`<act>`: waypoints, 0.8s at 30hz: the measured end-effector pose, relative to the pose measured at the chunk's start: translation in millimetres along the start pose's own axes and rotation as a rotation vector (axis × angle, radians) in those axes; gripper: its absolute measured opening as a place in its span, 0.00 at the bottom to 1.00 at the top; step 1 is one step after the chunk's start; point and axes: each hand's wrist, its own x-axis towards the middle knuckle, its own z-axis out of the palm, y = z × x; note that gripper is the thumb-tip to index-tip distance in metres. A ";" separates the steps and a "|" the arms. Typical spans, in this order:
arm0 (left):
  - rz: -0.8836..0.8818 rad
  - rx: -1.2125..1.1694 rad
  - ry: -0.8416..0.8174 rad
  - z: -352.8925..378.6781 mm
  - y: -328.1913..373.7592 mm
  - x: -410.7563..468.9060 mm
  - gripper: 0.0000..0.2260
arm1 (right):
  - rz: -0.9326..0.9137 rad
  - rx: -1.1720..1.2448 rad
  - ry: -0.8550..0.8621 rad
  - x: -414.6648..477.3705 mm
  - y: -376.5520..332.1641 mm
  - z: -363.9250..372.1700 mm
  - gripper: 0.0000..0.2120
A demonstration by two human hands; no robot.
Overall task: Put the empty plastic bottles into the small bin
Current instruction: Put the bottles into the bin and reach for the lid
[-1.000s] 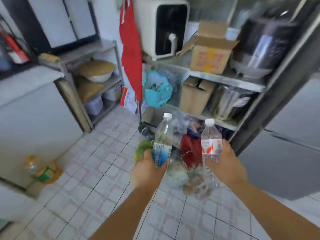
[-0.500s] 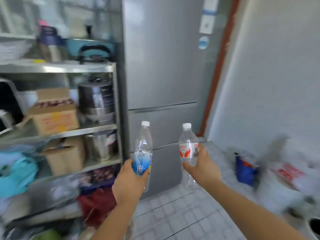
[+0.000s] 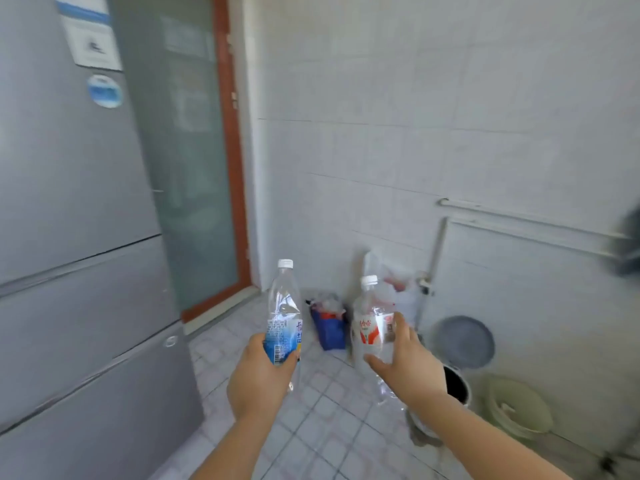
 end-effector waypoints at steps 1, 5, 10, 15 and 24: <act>0.030 0.012 -0.029 22.0 12.5 2.1 0.21 | 0.018 -0.015 0.005 8.5 18.4 -5.0 0.42; 0.120 0.024 -0.142 94.4 62.8 10.0 0.21 | 0.112 -0.040 0.023 40.7 79.8 -19.0 0.42; 0.210 0.023 -0.286 174.1 110.8 41.3 0.18 | 0.232 -0.078 0.041 92.2 134.4 -24.8 0.41; 0.324 0.052 -0.372 257.7 143.8 100.4 0.21 | 0.344 -0.082 0.094 164.0 179.0 -19.8 0.41; 0.440 0.107 -0.514 385.8 194.6 193.3 0.21 | 0.565 -0.044 0.127 279.2 246.5 2.3 0.41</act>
